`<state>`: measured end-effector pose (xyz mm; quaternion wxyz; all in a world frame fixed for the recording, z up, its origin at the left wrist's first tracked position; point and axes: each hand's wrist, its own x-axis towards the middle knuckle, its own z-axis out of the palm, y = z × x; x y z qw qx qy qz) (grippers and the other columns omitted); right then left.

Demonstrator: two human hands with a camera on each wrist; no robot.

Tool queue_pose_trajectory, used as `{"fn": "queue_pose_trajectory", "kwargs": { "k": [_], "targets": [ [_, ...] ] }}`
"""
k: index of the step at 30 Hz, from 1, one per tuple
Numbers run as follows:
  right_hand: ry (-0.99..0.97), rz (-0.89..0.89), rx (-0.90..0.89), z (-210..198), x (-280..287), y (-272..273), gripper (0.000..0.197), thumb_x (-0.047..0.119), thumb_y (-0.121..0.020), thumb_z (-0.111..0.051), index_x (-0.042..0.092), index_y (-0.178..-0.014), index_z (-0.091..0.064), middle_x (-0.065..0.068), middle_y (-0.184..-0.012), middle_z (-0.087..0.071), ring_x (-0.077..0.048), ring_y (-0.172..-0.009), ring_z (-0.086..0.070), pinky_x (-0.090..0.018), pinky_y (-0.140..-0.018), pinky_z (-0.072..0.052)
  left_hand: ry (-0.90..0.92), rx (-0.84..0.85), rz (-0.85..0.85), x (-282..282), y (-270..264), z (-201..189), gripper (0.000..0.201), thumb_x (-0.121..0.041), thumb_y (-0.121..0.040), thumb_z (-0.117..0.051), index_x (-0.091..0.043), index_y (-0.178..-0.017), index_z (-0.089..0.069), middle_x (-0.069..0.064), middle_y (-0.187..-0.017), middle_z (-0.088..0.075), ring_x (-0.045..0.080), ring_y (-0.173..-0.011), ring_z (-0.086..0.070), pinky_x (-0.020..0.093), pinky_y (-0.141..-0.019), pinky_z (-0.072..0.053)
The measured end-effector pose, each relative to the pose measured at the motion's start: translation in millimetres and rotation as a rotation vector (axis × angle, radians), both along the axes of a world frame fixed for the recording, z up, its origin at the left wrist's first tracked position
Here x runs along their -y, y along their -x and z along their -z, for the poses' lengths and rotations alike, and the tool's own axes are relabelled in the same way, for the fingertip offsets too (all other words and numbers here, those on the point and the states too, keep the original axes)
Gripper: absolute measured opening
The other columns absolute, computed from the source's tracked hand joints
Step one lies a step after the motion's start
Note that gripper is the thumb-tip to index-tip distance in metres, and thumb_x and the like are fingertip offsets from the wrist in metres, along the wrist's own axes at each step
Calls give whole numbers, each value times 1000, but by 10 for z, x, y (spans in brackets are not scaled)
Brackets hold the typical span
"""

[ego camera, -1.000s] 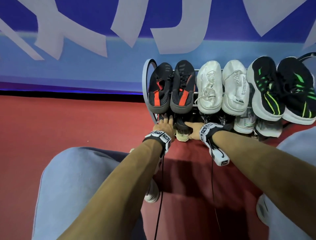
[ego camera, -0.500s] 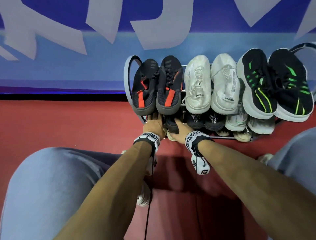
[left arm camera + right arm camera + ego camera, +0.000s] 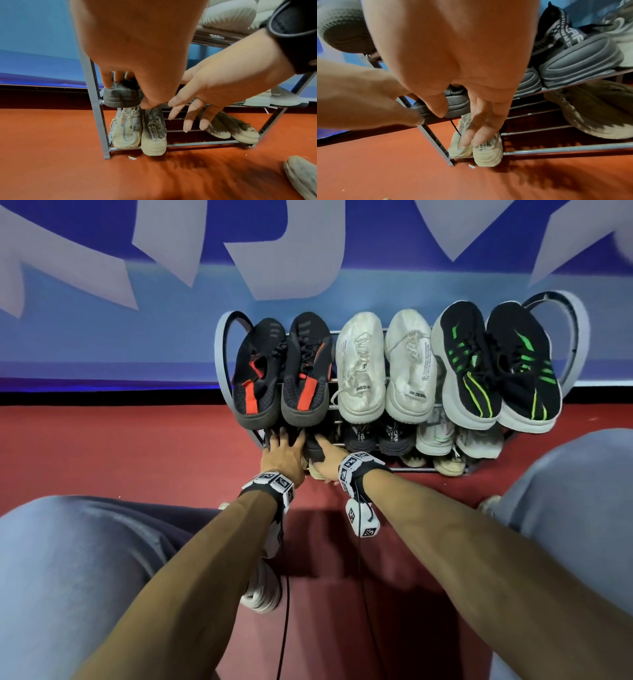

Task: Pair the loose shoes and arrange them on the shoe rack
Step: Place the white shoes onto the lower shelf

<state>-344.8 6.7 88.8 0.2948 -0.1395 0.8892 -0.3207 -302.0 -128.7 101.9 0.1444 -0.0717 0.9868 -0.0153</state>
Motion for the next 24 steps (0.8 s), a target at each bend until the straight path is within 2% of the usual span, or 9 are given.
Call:
{"fn": "queue_pose_trajectory", "kwargs": {
  "k": [2, 5, 7, 8, 10, 13, 18, 21, 24],
  "targets": [
    [-12, 30, -63, -76, -93, -52, 76, 22, -91, -55, 31, -155, -15, -18, -122, -63, -38, -102, -66, -42, -89, -53, 8, -92, -24, -85, 29, -79, 84, -35, -84, -63, -18, -154, -20, 18, -155, -29, 39, -142, -30, 48, -115, -32],
    [9, 149, -316, -178, -438, -200, 45, 18, -91, -46, 31, -135, -41, -10, -109, -68, -34, -96, -65, -42, -80, -54, 65, -179, 78, -304, 73, -204, 67, -32, -86, -57, -8, -144, -35, 16, -140, -47, 35, -130, -44, 44, -105, -40],
    [1, 233, -526, -170, -767, -310, 26, 24, -93, -45, 29, -119, -46, -4, -108, -62, -33, -92, -64, -42, -74, -53, 52, -240, 220, -476, 107, -245, 73, -34, -84, -58, -7, -148, -32, 15, -141, -49, 33, -128, -47, 41, -103, -41],
    [-8, 280, -602, -122, -940, -345, 25, 25, -92, -46, 28, -117, -47, -3, -111, -57, -32, -93, -63, -41, -74, -53, 36, -268, 284, -566, 126, -252, 81, -35, -82, -60, -8, -151, -28, 13, -146, -45, 32, -132, -44, 40, -106, -40],
    [-39, 386, -674, -42, -1296, -396, 35, 23, -91, -50, 24, -126, -49, -3, -126, -48, -30, -104, -61, -42, -78, -54, 9, -270, 388, -768, 163, -225, 89, -34, -77, -62, -14, -154, -23, 8, -154, -36, 28, -141, -34, 40, -111, -37],
    [-123, 496, -648, 34, -1781, -418, 56, 20, -88, -55, 25, -143, -42, -6, -153, -29, -31, -125, -51, -44, -90, -53, -44, -135, 417, -1062, 172, -157, 94, -35, -81, -59, -20, -159, -9, 7, -159, -28, 28, -147, -25, 41, -114, -33],
    [-138, 423, -541, 110, -2263, -416, 73, 11, -85, -54, 32, -151, -30, -5, -160, -20, -31, -130, -49, -43, -93, -53, -84, 78, 271, -1336, 197, -80, 99, -31, -86, -58, -25, -159, 8, 7, -165, -11, 27, -151, -14, 45, -118, -28],
    [-156, 461, -572, 129, -2413, -400, 70, 11, -84, -56, 27, -148, -35, -11, -158, -23, -35, -125, -52, -43, -92, -53, -30, 48, 229, -1414, 236, -125, 96, -31, -86, -59, -23, -159, 4, 7, -165, -13, 29, -149, -19, 45, -116, -30],
    [-150, 580, -611, 119, -2504, -344, 61, 9, -80, -61, 19, -138, -43, -15, -153, -28, -40, -112, -57, -43, -88, -52, 7, -156, 301, -1563, 211, -157, 81, -29, -88, -55, -11, -156, -15, 11, -157, -31, 31, -138, -36, 43, -107, -37]
  ]
}}
